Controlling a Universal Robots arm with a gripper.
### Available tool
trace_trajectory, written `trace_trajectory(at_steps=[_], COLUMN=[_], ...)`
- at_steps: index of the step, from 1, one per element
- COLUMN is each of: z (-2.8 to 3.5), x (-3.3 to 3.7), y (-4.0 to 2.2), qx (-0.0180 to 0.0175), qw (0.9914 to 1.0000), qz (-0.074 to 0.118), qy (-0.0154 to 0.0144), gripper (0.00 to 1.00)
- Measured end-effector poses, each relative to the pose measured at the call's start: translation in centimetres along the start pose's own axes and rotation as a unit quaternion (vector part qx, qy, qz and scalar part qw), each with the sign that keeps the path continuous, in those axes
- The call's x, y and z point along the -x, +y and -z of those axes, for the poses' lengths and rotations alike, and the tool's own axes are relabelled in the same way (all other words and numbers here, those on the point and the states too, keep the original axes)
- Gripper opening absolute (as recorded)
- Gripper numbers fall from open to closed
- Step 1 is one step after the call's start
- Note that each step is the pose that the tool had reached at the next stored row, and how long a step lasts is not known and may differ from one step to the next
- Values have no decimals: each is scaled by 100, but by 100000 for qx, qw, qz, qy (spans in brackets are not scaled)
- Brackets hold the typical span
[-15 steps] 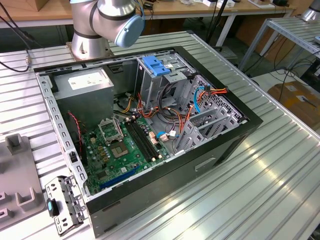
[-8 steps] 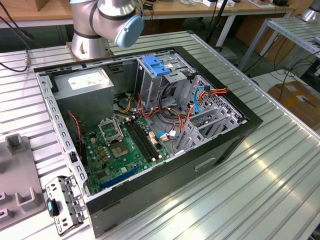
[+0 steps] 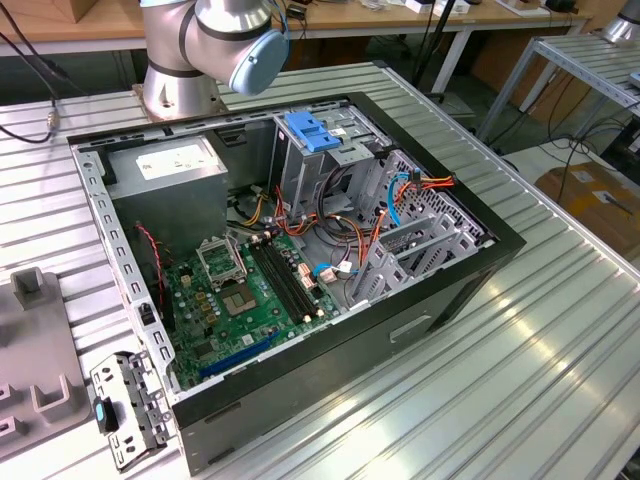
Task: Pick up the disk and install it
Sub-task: 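Pick up the disk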
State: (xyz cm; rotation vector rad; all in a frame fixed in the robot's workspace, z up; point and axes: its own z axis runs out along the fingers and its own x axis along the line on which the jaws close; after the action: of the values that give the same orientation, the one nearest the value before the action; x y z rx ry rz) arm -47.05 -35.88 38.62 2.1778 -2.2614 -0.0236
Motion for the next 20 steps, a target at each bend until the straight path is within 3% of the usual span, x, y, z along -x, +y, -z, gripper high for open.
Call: trace_trajectory(at_steps=[20], z=[138], x=[2], y=[-10], qx=[3], qw=[100000], qz=[-1], qy=[1], gripper=[37])
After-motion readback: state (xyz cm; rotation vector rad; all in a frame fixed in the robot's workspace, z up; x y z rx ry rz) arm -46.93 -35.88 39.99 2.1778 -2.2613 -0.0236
